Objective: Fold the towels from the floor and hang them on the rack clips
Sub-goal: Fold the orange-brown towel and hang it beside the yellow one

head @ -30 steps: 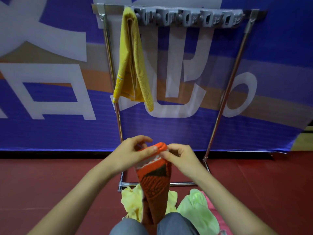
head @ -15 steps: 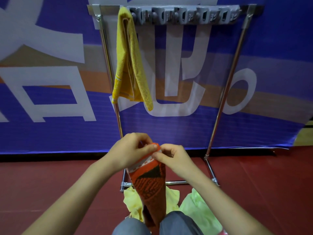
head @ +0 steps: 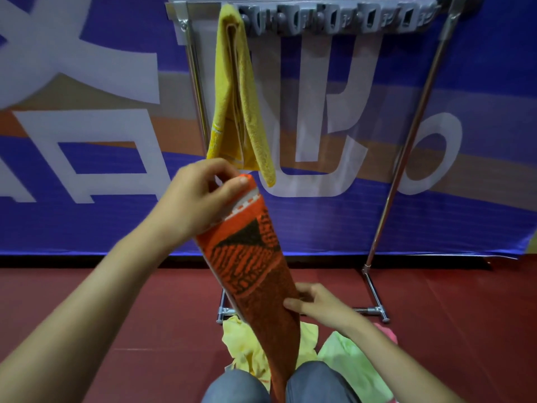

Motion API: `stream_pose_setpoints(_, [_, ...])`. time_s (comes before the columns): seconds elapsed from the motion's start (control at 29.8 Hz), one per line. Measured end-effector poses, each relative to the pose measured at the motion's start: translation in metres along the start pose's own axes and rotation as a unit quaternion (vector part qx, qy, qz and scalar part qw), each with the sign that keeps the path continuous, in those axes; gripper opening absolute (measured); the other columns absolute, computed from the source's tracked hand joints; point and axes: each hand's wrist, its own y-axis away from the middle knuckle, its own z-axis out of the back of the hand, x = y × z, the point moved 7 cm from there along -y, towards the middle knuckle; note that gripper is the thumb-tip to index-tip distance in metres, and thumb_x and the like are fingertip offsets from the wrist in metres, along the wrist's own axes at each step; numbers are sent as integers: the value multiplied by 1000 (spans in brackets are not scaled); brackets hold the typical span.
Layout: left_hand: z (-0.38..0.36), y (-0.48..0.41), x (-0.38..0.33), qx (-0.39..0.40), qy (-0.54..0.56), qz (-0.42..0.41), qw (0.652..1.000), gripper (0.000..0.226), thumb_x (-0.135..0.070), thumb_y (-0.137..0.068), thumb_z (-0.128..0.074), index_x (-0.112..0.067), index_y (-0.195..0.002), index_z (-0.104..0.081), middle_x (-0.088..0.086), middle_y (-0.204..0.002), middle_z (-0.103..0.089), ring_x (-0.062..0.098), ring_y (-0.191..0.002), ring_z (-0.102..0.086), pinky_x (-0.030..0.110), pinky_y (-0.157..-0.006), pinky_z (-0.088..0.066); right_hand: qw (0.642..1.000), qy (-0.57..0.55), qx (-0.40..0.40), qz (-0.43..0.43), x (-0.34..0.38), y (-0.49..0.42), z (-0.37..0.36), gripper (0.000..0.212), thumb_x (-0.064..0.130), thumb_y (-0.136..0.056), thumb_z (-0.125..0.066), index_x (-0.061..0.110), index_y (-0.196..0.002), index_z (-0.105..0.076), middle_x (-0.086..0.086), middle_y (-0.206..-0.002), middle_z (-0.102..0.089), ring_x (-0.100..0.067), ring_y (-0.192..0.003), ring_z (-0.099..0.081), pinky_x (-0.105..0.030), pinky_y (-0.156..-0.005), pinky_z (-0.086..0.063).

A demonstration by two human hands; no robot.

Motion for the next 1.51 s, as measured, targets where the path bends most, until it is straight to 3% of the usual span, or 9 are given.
stream_pose_setpoints(0.23, [14,10,75,36,-212,169,962,32,-36,-89,-43,-11,-102,-58,12,-99,-59,29,-89,-56,45,-83,-49,999,21,-8,36,23,6,8,22,2,-85,-56,17,-68,-58,21,-54,-61,12,-58,-52,-6,-59,-40])
stream_pose_setpoints(0.37, [-37,26,77,135,-137,101,976,33,-30,-90,-47,-13,-116,-56,8,-122,-55,21,-109,-54,29,-95,-42,998,32,27,56,54,8,3,25,4,-86,-54,20,-67,-57,19,-55,-60,12,-57,-51,-6,-60,-40])
stream_pose_setpoints(0.47, [-89,46,52,249,17,67,966,30,-35,-90,-45,-17,-107,-62,-2,-108,-63,2,-93,-57,5,-83,-38,994,45,71,65,75,12,-7,20,6,-87,-53,18,-72,-58,12,-68,-57,7,-61,-52,-8,-63,-42])
stream_pose_setpoints(0.54, [-108,54,46,277,77,72,955,40,-52,-83,-43,-20,-93,-65,-2,-93,-68,5,-83,-60,19,-83,-45,995,26,82,56,80,15,-8,19,6,-87,-52,19,-75,-60,13,-65,-62,7,-61,-55,-8,-63,-43])
stream_pose_setpoints(0.84, [-121,49,30,245,196,78,946,40,-46,-78,-42,-9,-68,-51,-3,-65,-43,2,-60,-40,18,-59,-36,993,-57,95,46,88,28,4,9,19,-74,-57,15,-78,-64,12,-66,-69,3,-68,-61,-11,-70,-48])
stream_pose_setpoints(1.04, [-100,34,11,212,257,76,940,35,-44,-76,-51,-16,-55,-46,-11,-47,-43,0,-45,-39,12,-49,-35,989,-103,100,35,80,24,3,37,48,-60,-75,18,-79,-69,12,-71,-71,2,-72,-63,-10,-72,-48])
stream_pose_setpoints(1.17, [-72,22,8,164,275,79,944,32,-42,-69,-49,-12,-59,-45,-9,-48,-43,0,-44,-41,10,-48,-37,993,-85,78,26,60,24,7,61,74,-42,-68,21,-72,-69,15,-69,-71,5,-68,-62,-7,-65,-44])
stream_pose_setpoints(1.31, [-53,20,29,156,249,100,951,48,-46,-68,-49,1,-68,-51,0,-56,-44,5,-48,-42,14,-49,-36,992,-111,44,36,54,27,16,67,70,-39,-73,17,-79,-69,11,-69,-72,3,-67,-64,-8,-63,-46])
stream_pose_setpoints(1.51, [-71,36,67,249,186,174,934,46,-53,-85,-36,-13,-77,-59,2,-77,-59,7,-71,-55,25,-76,-42,980,-174,25,92,106,21,30,63,66,-36,-77,17,-75,-74,4,-71,-74,-4,-68,-67,-14,-62,-52])
